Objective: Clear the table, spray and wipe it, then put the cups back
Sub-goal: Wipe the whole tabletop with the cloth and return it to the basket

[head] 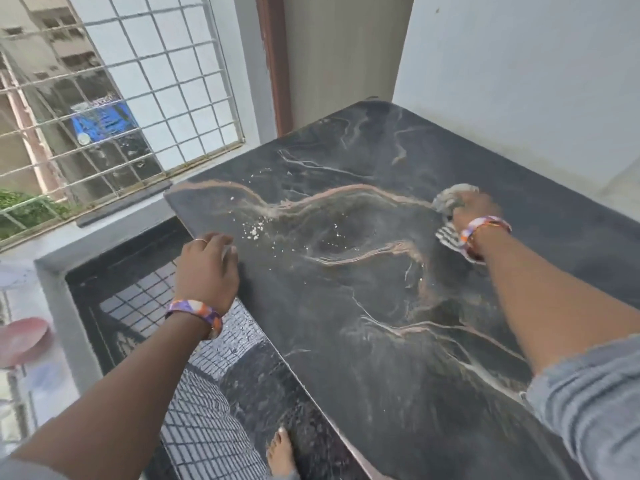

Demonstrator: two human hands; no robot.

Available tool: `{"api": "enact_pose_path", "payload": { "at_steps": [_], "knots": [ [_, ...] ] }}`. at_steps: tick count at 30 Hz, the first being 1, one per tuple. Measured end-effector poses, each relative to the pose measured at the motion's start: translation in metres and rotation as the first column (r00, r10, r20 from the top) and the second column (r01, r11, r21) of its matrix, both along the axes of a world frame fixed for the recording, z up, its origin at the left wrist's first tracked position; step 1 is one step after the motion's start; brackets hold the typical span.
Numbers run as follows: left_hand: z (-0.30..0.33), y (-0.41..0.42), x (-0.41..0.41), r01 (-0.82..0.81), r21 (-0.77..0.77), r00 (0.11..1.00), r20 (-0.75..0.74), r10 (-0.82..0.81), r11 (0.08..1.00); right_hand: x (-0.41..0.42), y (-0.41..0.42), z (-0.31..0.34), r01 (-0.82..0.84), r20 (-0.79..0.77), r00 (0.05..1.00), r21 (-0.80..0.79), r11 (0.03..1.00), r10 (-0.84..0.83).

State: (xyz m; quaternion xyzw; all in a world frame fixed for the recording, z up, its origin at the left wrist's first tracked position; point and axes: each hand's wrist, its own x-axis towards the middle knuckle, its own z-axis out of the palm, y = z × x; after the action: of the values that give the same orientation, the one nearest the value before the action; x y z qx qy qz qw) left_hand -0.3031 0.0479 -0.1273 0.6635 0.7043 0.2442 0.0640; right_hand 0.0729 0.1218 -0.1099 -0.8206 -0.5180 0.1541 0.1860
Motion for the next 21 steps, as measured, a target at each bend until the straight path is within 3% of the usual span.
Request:
{"api": "enact_pose_path", "payload": {
  "at_steps": [4,8,10,14,15,18,21],
  "knots": [
    [-0.006,-0.002,-0.007,0.012,-0.035,0.999,-0.038,-0.013,0.999,-0.024,-0.009,-0.010,-0.187,-0.006,0.982,0.064,0.980,0.187],
    [-0.009,-0.010,-0.006,-0.002,-0.054,1.000,-0.031,0.000,0.999,-0.111,-0.025,-0.010,-0.411,-0.095,0.904,0.079,0.908,0.417],
    [-0.008,-0.012,-0.008,0.004,-0.040,1.000,-0.020,-0.004,0.999,-0.165,-0.047,-0.009,-0.524,-0.135,0.833,0.119,0.843,0.537],
    [0.011,-0.004,-0.025,-0.048,-0.049,0.999,-0.005,0.048,0.998,-0.251,-0.093,-0.010,-0.749,-0.288,0.595,0.140,0.648,0.750],
    [0.019,-0.002,-0.027,-0.060,-0.038,0.998,0.010,0.060,0.997,-0.260,-0.098,-0.013,-0.758,-0.361,0.563,0.134,0.639,0.744],
    [0.039,0.001,-0.027,-0.072,-0.024,0.997,0.040,0.073,0.997,-0.243,-0.105,-0.004,-0.655,-0.617,0.503,0.185,0.733,0.605],
    [0.041,-0.003,-0.021,-0.047,-0.057,0.995,0.088,0.052,0.997,-0.186,-0.114,0.014,-0.398,-0.733,0.486,0.299,0.867,0.476]
  ]
}}
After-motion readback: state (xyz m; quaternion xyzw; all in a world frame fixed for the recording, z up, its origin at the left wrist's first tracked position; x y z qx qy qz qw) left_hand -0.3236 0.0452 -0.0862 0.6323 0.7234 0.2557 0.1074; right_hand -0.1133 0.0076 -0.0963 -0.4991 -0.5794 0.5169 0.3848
